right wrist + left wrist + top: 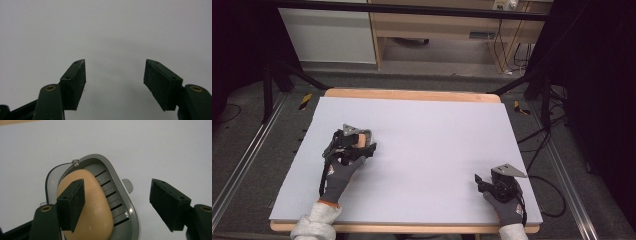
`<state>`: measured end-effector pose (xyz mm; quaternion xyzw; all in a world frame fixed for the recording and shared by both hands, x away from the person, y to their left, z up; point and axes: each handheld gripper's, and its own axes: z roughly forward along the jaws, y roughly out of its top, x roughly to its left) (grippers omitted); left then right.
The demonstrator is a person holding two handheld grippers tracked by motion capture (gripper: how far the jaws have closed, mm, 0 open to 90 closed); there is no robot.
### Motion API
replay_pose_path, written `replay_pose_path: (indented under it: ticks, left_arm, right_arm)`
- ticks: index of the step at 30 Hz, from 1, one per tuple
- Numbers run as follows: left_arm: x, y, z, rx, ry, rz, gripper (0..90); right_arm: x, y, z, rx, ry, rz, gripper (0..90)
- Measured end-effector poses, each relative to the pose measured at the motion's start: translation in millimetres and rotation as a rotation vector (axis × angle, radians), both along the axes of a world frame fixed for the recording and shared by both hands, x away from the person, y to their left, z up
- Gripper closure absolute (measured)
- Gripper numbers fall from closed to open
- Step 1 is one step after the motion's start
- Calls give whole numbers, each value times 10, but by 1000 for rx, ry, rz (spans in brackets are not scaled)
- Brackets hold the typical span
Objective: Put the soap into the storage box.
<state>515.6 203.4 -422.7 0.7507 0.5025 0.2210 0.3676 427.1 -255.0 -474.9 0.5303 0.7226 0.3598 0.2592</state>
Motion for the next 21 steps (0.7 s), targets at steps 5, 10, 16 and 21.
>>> replay_pose_path:
  ticks: [5, 10, 16, 21]
  left_arm:
    - [-56, -32, 55, -19, -18, -36, 278]
    - [-153, -65, 101, -34, -35, -77, 289]
    - [-309, -56, 101, -40, -47, -103, 293]
    - [-414, -6, 71, -42, -50, -113, 294]
  right_arm:
    - [-2, 0, -1, 0, 1, -1, 342]
    - [-4, -3, -1, 1, 0, -2, 336]
    - [-7, -12, -3, 3, -4, -4, 326]
    - [-12, -21, -3, 3, -3, -7, 320]
